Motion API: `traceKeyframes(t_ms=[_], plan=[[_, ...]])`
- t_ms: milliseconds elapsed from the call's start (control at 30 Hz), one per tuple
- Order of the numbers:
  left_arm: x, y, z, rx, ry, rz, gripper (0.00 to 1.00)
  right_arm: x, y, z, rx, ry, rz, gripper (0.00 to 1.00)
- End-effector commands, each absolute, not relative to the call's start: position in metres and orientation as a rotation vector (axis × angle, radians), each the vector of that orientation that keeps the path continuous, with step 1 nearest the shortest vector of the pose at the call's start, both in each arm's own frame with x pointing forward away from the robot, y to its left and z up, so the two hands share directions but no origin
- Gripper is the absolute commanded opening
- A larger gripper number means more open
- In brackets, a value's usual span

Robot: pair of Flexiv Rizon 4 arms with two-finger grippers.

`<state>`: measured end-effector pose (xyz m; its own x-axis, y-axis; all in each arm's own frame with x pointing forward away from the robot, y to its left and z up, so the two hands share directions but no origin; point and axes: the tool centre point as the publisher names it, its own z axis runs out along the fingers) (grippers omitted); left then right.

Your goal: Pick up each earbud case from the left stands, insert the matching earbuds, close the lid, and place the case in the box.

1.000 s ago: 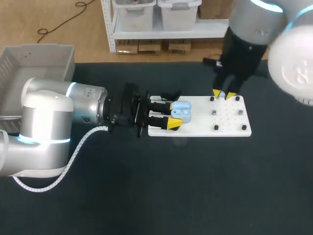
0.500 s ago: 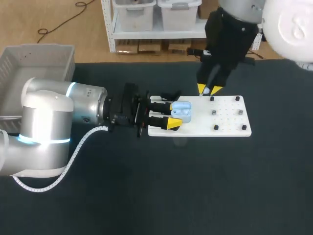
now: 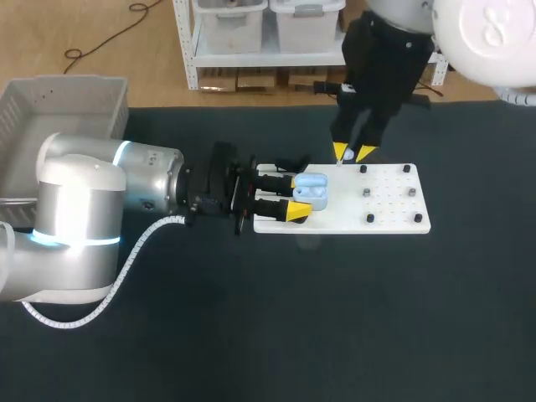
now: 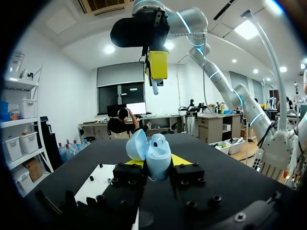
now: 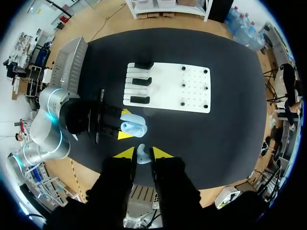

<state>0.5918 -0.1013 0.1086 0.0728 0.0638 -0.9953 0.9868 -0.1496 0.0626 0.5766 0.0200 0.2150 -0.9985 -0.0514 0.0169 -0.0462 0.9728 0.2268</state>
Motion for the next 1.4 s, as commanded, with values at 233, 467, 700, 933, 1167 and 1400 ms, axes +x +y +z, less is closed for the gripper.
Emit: traceKeyframes(t_ms=[233, 467, 700, 933, 1167, 1400], plan=[[0.590, -0.101, 0.108, 1.397, 1.136, -1.226, 0.00, 0.573, 0.039, 0.222, 0.343, -3.199, -0.197, 0.00], [0.590, -0.101, 0.108, 1.397, 1.136, -1.226, 0.00, 0.568, 0.052, 0.214, 0.610, -3.207, -0.129, 0.00], [0.590, -0.101, 0.108, 1.397, 1.136, -1.226, 0.00, 0.566, 0.056, 0.202, 0.693, -3.213, -0.159, 0.00], [0.590, -0.101, 0.108, 1.397, 1.136, -1.226, 0.00, 0.562, 0.061, 0.192, 0.737, -3.216, -0.140, 0.00], [0.590, -0.101, 0.108, 1.397, 1.136, -1.226, 0.00, 0.565, 0.066, 0.180, 0.779, -3.219, -0.099, 0.00], [0.590, -0.101, 0.108, 1.397, 1.136, -1.226, 0.00, 0.569, 0.066, 0.175, 0.789, -3.208, -0.101, 0.00]])
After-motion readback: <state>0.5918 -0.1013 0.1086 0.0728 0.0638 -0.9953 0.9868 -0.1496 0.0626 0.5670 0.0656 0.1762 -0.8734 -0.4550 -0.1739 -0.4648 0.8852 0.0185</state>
